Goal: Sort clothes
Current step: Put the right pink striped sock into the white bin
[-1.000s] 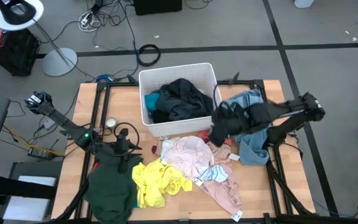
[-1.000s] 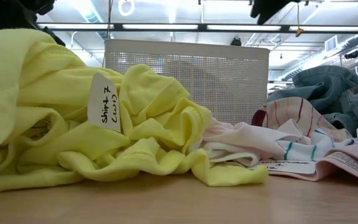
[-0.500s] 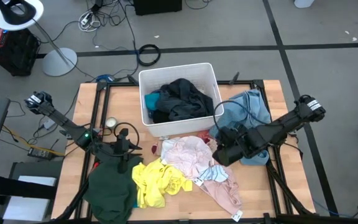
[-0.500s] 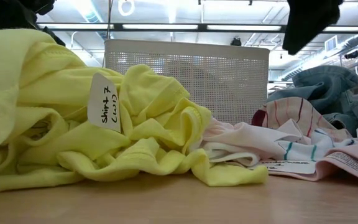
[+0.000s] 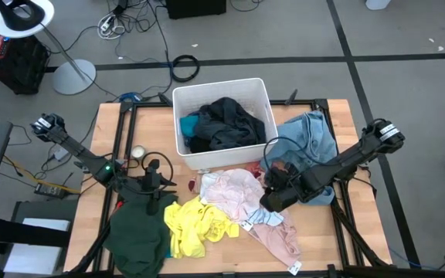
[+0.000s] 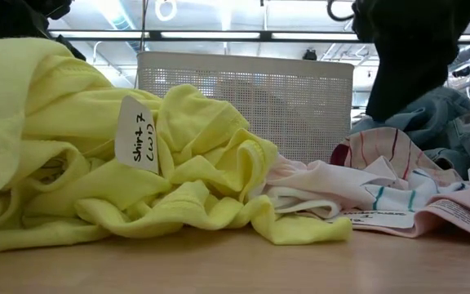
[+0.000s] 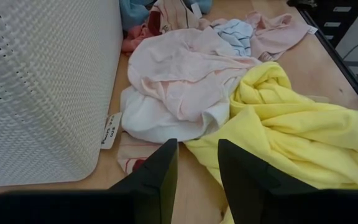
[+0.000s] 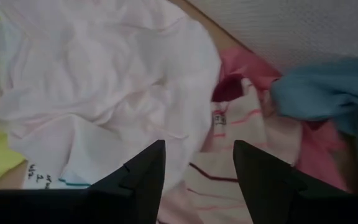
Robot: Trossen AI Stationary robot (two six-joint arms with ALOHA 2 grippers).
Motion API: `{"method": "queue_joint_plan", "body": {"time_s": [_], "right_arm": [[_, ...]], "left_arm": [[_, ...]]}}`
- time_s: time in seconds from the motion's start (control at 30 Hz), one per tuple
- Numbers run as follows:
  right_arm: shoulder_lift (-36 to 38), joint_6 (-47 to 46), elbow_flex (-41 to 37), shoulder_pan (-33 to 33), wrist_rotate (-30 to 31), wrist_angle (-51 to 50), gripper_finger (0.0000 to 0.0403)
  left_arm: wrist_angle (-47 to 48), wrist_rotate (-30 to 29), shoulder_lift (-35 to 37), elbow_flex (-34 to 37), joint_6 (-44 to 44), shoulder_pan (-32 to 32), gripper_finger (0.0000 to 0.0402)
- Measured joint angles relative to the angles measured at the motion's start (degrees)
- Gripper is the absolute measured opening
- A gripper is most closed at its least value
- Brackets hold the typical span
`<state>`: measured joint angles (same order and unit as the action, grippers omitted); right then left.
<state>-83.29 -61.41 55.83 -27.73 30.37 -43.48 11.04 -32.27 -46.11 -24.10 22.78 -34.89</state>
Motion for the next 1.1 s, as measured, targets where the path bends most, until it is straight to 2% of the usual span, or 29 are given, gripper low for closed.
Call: {"method": "queue_joint_plan", "body": {"time_s": [0.3,1.1], "right_arm": [[0.0,-0.44,-2.74,0.02,0.0,3.95,0.0187],[-0.02,-0.39,-2.81,0.04,-0.01,4.44,0.0182]], "left_arm": [[0.01,0.0,0.0,0.0,-0.01,0.0,0.0121],[-0.01,-0.01,0.0,0.0,0.01,0.0,0.0121]]}}
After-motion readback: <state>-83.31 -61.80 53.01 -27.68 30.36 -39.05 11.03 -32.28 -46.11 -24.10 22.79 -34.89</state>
